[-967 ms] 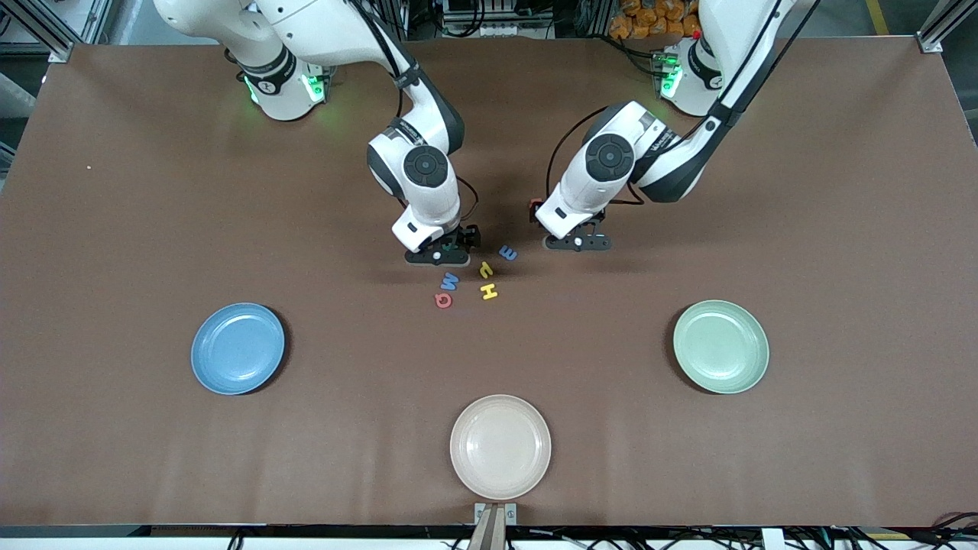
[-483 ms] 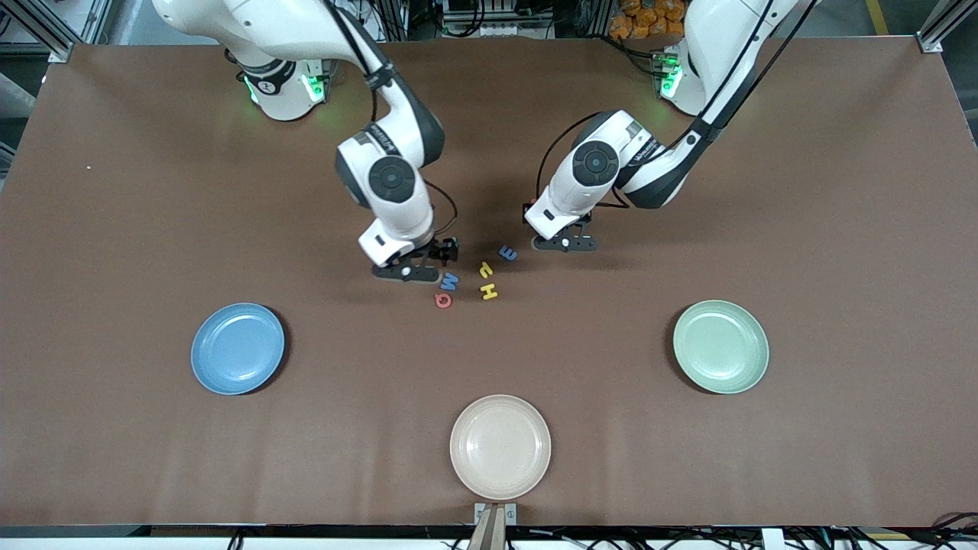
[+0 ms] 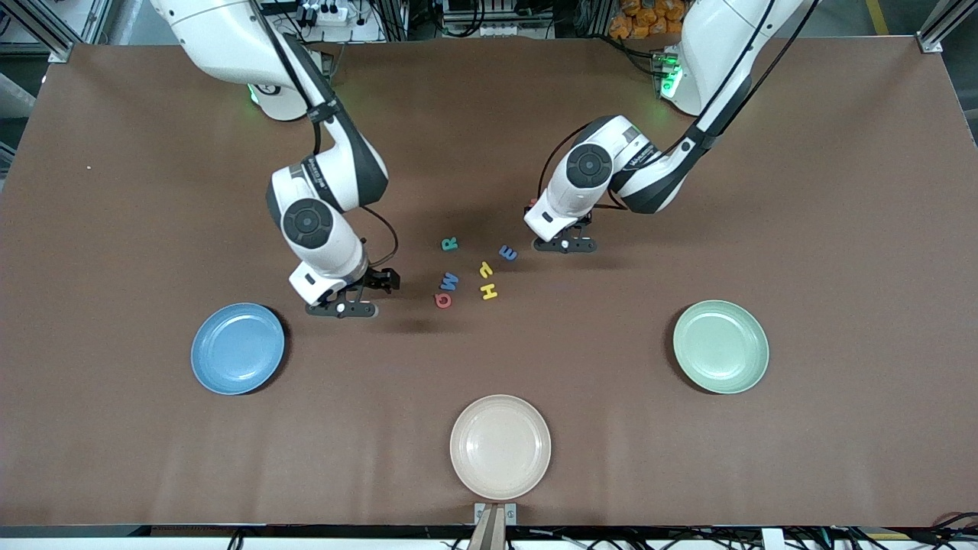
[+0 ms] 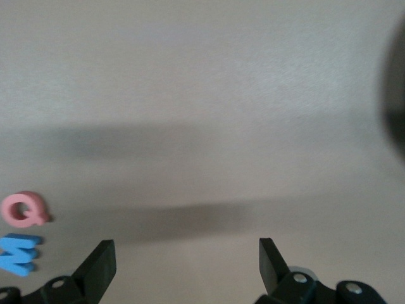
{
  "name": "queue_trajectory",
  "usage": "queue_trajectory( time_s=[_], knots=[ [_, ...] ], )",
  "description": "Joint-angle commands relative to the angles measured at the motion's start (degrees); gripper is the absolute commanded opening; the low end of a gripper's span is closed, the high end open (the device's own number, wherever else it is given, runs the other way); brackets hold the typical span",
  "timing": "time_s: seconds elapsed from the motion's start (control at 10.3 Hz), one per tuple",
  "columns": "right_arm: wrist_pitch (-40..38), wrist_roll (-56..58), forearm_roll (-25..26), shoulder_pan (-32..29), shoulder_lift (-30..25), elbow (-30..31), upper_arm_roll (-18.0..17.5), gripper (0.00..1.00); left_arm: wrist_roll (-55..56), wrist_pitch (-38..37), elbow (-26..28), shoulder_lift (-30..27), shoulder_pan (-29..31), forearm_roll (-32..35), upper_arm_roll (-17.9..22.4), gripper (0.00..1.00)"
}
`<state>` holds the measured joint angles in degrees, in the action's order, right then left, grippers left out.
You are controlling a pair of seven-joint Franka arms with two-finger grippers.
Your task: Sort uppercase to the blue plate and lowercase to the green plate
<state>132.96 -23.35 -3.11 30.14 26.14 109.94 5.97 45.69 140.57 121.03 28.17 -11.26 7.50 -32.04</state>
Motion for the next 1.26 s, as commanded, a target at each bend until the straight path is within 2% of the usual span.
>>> queue_trajectory(
  time_s=[0.0, 0.97, 1.16],
  knots=[
    [-0.16, 1.46, 0.12, -0.79, -0.12, 0.45, -0.78, 1.0, 1.95, 0.85, -0.53, 1.36, -0.42, 1.64, -0.04, 0.52],
    [-0.16, 1.46, 0.12, -0.7, -0.04, 0.62, -0.87, 1.0, 2.04, 2.08, -0.97, 3.12, -0.43, 1.64, 0.13, 0.49],
    [-0.07, 1.46, 0.12, -0.7, 0.05, 0.62, -0.87, 1.0, 2.04, 2.25, -0.97, 3.55, -0.43, 1.64, 0.13, 0.44]
  ],
)
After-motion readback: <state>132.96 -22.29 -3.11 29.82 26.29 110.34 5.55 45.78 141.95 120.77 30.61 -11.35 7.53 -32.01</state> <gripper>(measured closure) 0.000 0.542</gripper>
